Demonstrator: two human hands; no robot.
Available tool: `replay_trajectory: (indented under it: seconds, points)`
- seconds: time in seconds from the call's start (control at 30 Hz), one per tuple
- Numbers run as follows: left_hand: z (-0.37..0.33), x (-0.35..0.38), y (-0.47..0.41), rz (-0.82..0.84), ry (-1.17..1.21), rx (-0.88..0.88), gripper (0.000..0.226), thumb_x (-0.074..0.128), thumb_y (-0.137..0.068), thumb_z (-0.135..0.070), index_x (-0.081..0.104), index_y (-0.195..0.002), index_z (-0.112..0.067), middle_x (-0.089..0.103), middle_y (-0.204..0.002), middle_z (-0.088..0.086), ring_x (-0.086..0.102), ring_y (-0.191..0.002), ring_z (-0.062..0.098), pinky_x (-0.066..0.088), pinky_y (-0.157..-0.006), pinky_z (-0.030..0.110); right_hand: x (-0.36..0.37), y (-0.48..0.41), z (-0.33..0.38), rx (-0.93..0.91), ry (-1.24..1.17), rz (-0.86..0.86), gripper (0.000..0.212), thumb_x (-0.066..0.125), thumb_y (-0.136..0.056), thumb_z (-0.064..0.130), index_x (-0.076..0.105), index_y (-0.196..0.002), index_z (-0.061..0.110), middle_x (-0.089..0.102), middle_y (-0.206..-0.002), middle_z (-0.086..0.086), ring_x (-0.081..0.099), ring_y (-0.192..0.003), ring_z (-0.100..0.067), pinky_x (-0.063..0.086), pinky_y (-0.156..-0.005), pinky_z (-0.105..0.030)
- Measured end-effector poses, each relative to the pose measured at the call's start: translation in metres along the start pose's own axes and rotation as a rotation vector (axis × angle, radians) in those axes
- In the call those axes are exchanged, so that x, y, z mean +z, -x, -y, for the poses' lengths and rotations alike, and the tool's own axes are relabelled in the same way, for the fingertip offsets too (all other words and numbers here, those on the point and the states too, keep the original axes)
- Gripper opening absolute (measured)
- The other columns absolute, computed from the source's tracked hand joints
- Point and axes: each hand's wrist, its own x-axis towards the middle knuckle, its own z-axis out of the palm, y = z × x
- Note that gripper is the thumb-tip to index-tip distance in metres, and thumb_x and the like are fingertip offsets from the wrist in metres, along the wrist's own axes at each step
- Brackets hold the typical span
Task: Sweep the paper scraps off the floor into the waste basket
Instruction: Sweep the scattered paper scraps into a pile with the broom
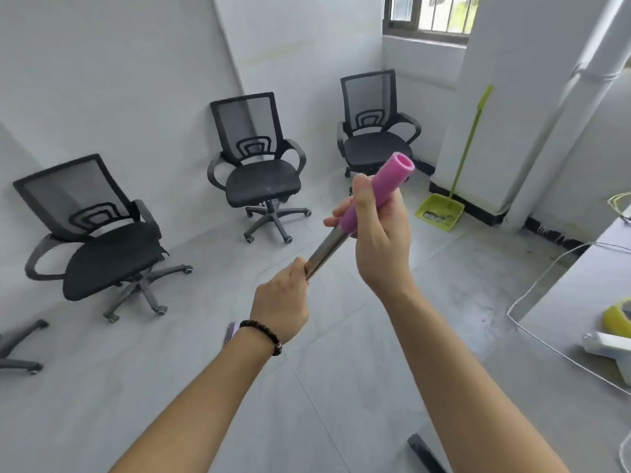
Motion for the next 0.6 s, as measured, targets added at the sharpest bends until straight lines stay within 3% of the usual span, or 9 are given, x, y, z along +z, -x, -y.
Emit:
replay_trajectory:
  seconds: [0.33,0.5,0.6]
  points:
    - [0.071,0.073,-0.260,-0.029,0.075,0.087,0.011,0.052,-0.094,-0.015,0.046,-0.103,-0.013,0.042,-0.076,-0.008,0.040,-0.060,0.019,0.031,-0.053,0.029,0.053,-0.230,-0.121,-0.035,0.054,-0.025,0.016,0.053,-0.100,0.032,0.053,-0.093,0.018,0.065,-0.076,-0.011,0.070,-0.073,-0.027,0.051,-0.067,-0.021]
    - [0.081,0.116,-0.406,0.105,0.164,0.152,0.013,0.046,-0.095,-0.017,0.039,-0.106,-0.019,0.051,-0.084,-0.007,0.050,-0.068,0.021,0.031,-0.059,0.029,0.062,-0.355,-0.186,0.017,0.257,-0.084,0.025,0.057,-0.099,0.034,0.057,-0.091,0.010,0.064,-0.074,0.001,0.069,-0.077,-0.021,0.054,-0.071,-0.030]
    - [0.060,0.134,-0.492,0.199,0.202,0.279,0.016,0.046,-0.094,-0.015,0.038,-0.107,-0.020,0.058,-0.090,-0.007,0.054,-0.070,0.021,0.033,-0.059,0.029,0.043,-0.425,-0.205,0.012,0.368,-0.170,0.021,0.060,-0.097,0.030,0.058,-0.093,0.009,0.066,-0.081,-0.003,0.067,-0.079,-0.023,0.055,-0.073,-0.037]
